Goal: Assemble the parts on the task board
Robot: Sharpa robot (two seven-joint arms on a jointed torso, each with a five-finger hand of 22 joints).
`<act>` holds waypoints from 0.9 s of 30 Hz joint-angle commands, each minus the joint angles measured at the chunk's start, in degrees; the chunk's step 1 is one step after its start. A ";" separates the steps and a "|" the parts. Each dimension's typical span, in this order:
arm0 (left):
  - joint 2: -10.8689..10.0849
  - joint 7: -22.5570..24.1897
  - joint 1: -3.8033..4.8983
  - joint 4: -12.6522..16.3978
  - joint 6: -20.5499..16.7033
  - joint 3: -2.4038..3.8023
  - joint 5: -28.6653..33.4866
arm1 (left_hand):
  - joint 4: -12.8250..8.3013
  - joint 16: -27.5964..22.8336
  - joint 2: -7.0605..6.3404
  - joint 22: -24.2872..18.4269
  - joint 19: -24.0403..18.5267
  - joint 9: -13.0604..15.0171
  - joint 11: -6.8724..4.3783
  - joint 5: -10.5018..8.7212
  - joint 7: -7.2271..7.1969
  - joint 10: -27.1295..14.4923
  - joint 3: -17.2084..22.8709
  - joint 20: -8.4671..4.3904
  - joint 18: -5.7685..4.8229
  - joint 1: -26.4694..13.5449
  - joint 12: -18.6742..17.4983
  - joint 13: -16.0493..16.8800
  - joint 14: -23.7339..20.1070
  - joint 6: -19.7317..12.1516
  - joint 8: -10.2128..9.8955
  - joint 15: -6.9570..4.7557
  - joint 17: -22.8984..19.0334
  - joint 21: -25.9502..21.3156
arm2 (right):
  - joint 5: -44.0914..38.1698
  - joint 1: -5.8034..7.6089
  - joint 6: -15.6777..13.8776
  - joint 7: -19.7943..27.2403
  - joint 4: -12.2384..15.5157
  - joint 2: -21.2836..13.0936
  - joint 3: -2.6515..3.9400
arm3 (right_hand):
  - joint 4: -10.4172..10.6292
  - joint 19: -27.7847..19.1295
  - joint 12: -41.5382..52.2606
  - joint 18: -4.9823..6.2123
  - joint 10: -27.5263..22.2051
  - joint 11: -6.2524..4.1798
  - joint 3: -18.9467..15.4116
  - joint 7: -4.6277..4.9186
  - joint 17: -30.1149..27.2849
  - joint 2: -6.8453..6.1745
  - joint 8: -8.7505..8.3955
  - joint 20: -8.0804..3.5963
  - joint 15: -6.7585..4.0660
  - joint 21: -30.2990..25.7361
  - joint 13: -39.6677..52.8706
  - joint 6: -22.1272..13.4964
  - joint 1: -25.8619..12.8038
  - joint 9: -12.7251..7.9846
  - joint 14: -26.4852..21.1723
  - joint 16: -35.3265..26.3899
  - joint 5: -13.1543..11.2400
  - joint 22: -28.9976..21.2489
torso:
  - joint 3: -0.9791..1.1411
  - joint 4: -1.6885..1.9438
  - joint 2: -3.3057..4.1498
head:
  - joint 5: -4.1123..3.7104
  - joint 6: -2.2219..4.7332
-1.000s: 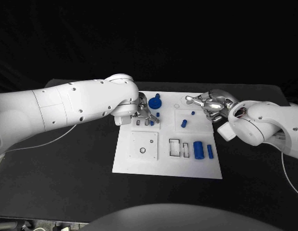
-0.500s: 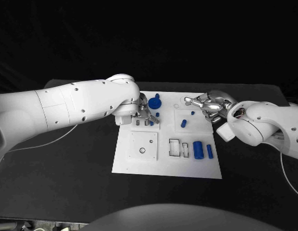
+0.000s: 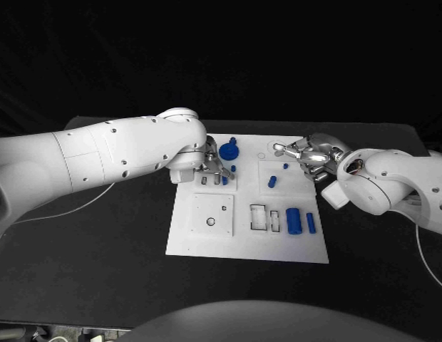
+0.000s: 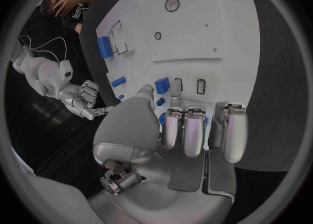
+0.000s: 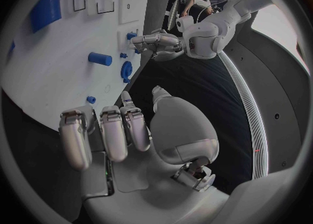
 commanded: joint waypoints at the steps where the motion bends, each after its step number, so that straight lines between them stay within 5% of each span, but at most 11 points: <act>1: 0.28 -0.62 -0.01 -0.16 1.16 0.04 -0.32 | -0.01 0.15 0.84 15.09 6.03 0.20 -0.17 0.39 -0.11 5.85 -0.41 -0.10 -0.86 0.07 0.14 15.05 6.16 -0.32 0.44 -0.22 15.05 0.14 | -0.15 -0.05 1.08 -0.21 0.00 0.04 0.00 | 0.15 6.11 0.00 -0.38 5.91 0.31 -0.15 0.04 15.09 0.52 0.18 0.30 0.32 0.26 15.06 -0.43 -0.04 0.07 6.08 0.23 -0.21 15.09 | 0.00 -0.01 -0.03 | 0.03 -0.10; 7: 0.67 -0.65 -0.01 -0.76 1.63 0.04 0.01 | -0.04 0.15 1.03 15.09 6.03 0.39 -0.22 0.64 -0.17 5.85 -0.44 -0.12 -0.86 0.14 0.14 15.05 6.16 -0.27 0.53 -0.25 15.05 0.14 | -0.20 -0.10 1.07 -0.31 -0.01 0.12 -0.01 | 0.18 6.11 0.00 -0.38 5.91 0.34 -0.22 0.07 15.09 0.61 0.21 0.33 0.35 0.26 15.06 -0.44 -0.11 0.07 6.08 0.23 -0.24 15.09 | 0.01 -0.02 -0.03 | 0.05 -0.19; 21: 0.83 -0.71 -0.01 -0.57 2.13 0.04 0.27 | -0.11 0.15 1.91 15.09 6.03 1.91 -0.67 5.28 -0.65 5.85 0.14 -0.48 -0.86 3.95 0.14 15.05 6.16 -0.68 0.25 -0.69 15.05 0.14 | -0.36 -0.14 0.89 -0.66 0.02 0.17 -0.01 | 0.20 6.11 0.00 -0.38 5.91 0.37 -0.27 0.11 15.09 0.69 0.22 0.34 0.37 0.26 15.06 -0.44 -0.14 0.08 6.08 0.23 -0.24 15.09 | 0.02 -0.03 -0.04 | -0.04 -0.45; 27: 0.88 -0.71 -0.01 -0.58 2.45 0.04 0.36 | -0.07 0.15 1.70 15.09 6.03 2.34 -0.91 10.13 -0.88 5.85 1.26 -0.73 -0.86 6.86 0.14 15.05 6.16 -0.64 -0.35 -0.96 15.05 0.14 | -0.42 -0.14 0.82 -0.82 0.02 0.16 -0.01 | 0.19 6.11 0.00 -0.38 5.91 0.43 -0.30 0.19 15.09 0.83 0.23 0.37 0.40 0.26 15.06 -0.48 -0.15 0.08 6.08 0.23 -0.20 15.09 | 0.03 -0.01 -0.02 | -0.12 -0.46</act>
